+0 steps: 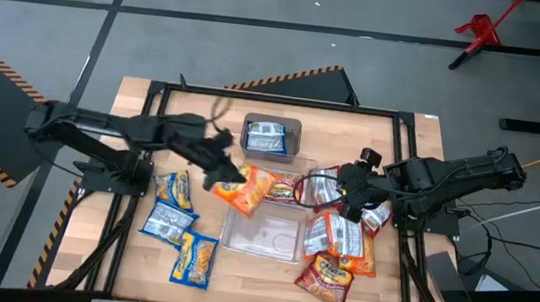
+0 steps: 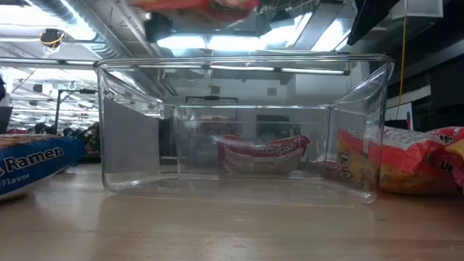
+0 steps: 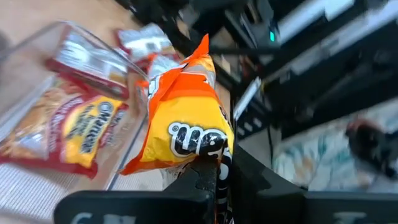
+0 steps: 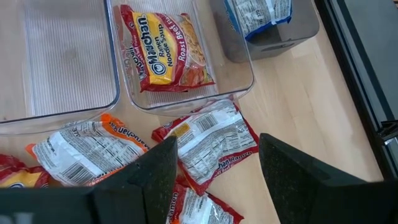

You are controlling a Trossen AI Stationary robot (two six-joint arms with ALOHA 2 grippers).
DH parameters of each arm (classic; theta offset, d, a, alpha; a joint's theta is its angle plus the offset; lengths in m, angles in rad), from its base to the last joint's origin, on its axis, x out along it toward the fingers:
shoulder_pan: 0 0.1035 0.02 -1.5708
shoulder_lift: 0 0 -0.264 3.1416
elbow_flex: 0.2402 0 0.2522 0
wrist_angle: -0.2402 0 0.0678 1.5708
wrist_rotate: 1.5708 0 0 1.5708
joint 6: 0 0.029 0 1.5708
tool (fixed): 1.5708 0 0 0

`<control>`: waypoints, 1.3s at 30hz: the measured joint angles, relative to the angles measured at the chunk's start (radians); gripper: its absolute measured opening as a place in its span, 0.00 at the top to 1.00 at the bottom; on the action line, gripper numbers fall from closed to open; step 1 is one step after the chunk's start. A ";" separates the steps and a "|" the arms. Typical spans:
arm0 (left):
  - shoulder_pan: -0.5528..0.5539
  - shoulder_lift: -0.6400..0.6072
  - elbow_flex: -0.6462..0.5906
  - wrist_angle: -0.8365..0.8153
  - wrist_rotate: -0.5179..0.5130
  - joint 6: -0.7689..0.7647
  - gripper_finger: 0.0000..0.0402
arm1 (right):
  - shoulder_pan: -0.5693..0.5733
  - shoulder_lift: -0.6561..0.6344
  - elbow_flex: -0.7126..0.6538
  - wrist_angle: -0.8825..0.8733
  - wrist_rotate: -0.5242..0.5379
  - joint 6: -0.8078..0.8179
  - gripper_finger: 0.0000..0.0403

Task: Sort Maruchan noodles
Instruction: Put the orange noodle pack into the bottom transparent bin

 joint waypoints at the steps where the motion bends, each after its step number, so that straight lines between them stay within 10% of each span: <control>1: 0.000 0.040 0.025 -0.002 0.027 0.025 0.98 | 0.000 0.000 0.000 0.000 0.000 0.004 0.48; 20: -0.002 0.489 0.360 -0.386 0.248 0.446 0.98 | 0.000 0.000 0.000 0.000 0.000 0.018 0.48; 39: -0.027 0.558 0.376 -0.407 0.239 0.622 0.98 | 0.000 0.000 0.000 0.000 -0.001 0.030 0.48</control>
